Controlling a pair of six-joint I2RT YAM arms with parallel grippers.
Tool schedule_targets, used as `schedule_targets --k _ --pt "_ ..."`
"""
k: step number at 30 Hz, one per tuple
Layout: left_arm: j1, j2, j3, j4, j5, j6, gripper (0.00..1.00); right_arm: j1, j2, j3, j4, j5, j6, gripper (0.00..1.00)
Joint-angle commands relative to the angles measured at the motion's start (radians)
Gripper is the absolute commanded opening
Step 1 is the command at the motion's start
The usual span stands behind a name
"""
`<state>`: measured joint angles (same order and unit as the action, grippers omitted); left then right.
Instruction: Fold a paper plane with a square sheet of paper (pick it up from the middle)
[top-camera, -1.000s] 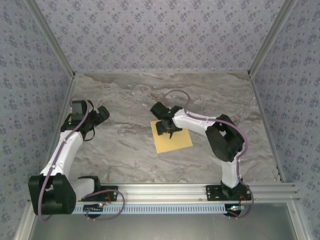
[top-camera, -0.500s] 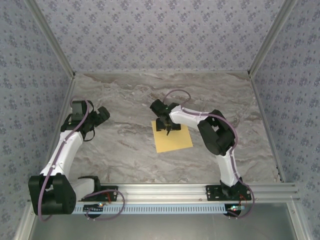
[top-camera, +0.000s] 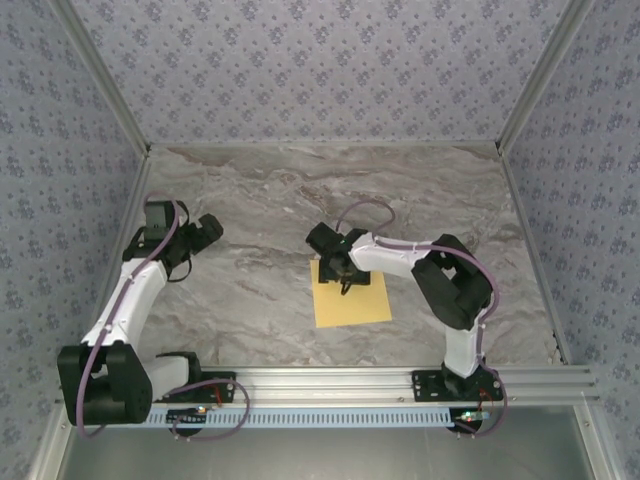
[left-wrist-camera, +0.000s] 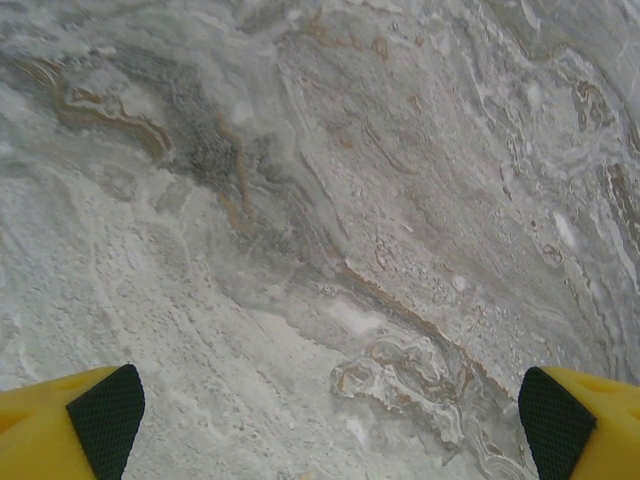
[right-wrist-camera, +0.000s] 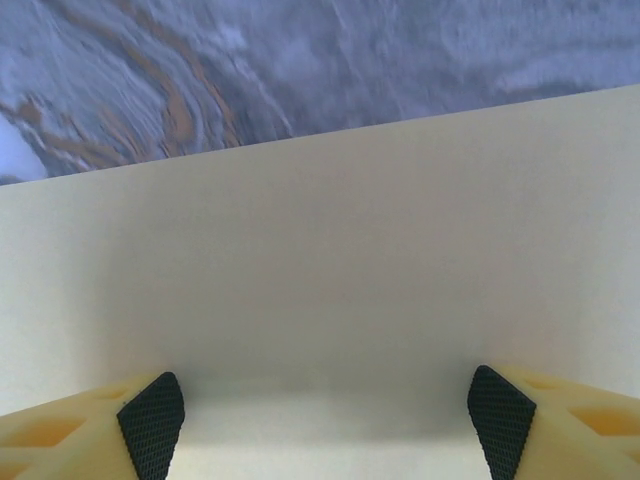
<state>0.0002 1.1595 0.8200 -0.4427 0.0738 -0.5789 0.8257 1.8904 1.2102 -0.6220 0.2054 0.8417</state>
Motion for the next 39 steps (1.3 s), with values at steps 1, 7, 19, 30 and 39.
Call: schedule_targets --k 1,7,19,30,39 --pt "0.0 0.025 0.021 -0.003 0.076 -0.013 0.99 -0.019 -0.03 0.04 -0.173 -0.031 -0.001 0.84" --pt "-0.009 0.055 0.021 0.001 0.105 -0.005 0.99 -0.031 -0.036 0.042 -0.218 -0.084 -0.053 1.0" --pt "-0.02 0.085 0.026 0.0 0.11 0.001 0.99 -0.022 0.001 0.01 -0.16 -0.172 -0.088 1.0" --pt "-0.022 0.085 0.028 -0.007 0.106 -0.001 0.99 -0.033 0.07 -0.083 -0.119 -0.176 -0.079 0.93" --pt "-0.023 0.085 0.029 -0.011 0.101 0.002 0.99 -0.046 0.123 -0.126 -0.083 -0.166 -0.075 0.83"
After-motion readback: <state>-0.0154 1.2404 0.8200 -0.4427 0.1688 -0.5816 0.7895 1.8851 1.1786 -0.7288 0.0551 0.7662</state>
